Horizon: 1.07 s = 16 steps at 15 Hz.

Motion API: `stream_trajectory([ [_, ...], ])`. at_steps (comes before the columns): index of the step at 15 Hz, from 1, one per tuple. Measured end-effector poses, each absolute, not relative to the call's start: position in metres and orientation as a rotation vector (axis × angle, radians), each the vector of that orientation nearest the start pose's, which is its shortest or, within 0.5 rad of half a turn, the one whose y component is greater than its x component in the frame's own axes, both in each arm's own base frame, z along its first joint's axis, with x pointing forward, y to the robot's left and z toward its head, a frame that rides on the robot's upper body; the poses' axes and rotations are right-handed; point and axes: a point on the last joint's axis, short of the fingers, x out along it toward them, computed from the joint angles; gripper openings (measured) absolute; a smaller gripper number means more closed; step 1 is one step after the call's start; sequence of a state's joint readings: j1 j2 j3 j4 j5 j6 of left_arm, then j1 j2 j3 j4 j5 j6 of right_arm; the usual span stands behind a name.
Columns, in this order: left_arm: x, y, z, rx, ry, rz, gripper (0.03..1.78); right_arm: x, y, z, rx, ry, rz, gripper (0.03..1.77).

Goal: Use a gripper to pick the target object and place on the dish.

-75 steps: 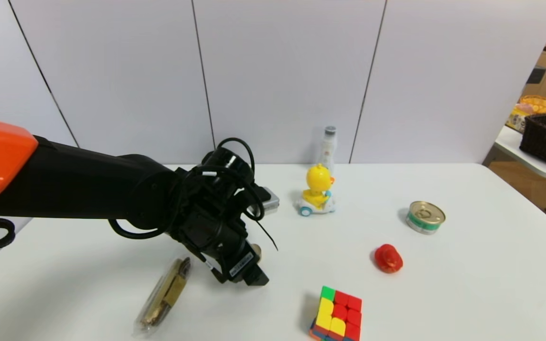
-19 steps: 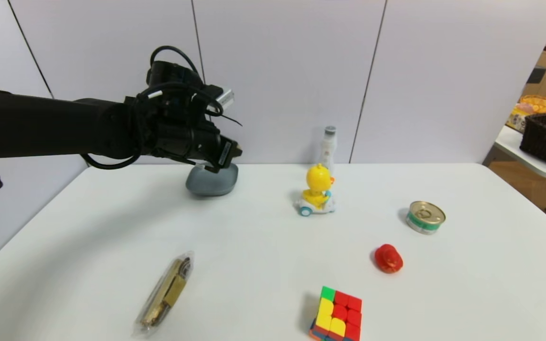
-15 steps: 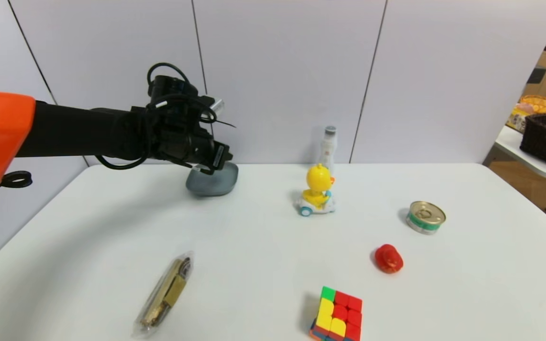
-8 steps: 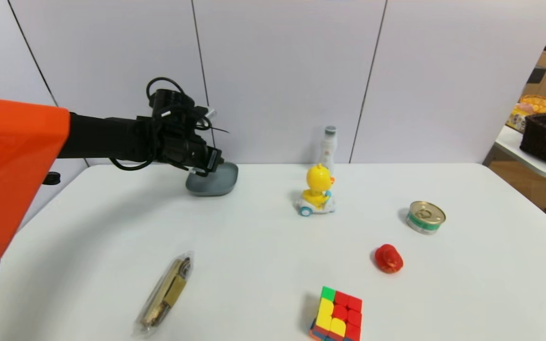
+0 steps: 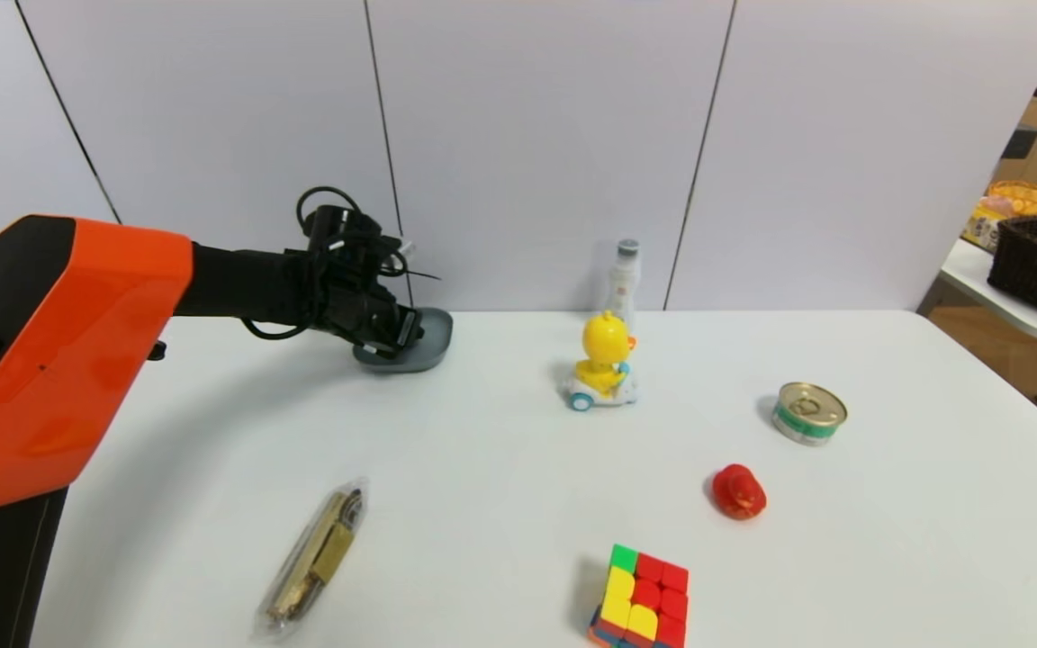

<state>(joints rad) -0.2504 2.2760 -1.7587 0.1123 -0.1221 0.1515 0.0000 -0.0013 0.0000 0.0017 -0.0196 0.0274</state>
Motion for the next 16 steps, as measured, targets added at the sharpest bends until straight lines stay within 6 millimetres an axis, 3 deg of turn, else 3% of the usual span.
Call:
stream_trajectory([
  [7,0.4526,-0.1189,0.1394,0.168,0.632,-0.403,0.52,-0.0229,-0.0004,0.0753,0.027,0.0,-0.02,1.71],
  [12,0.4528,-0.1188,0.1398,0.152,0.633,-0.397,1.06,-0.0229,-0.0004,0.0753,0.027,0.0,-0.02,1.71],
  [16,0.4526,-0.1184,0.1408,0.151,0.63,-0.396,1.32,-0.0229,-0.0004,0.0753,0.027,0.0,-0.02,1.71],
])
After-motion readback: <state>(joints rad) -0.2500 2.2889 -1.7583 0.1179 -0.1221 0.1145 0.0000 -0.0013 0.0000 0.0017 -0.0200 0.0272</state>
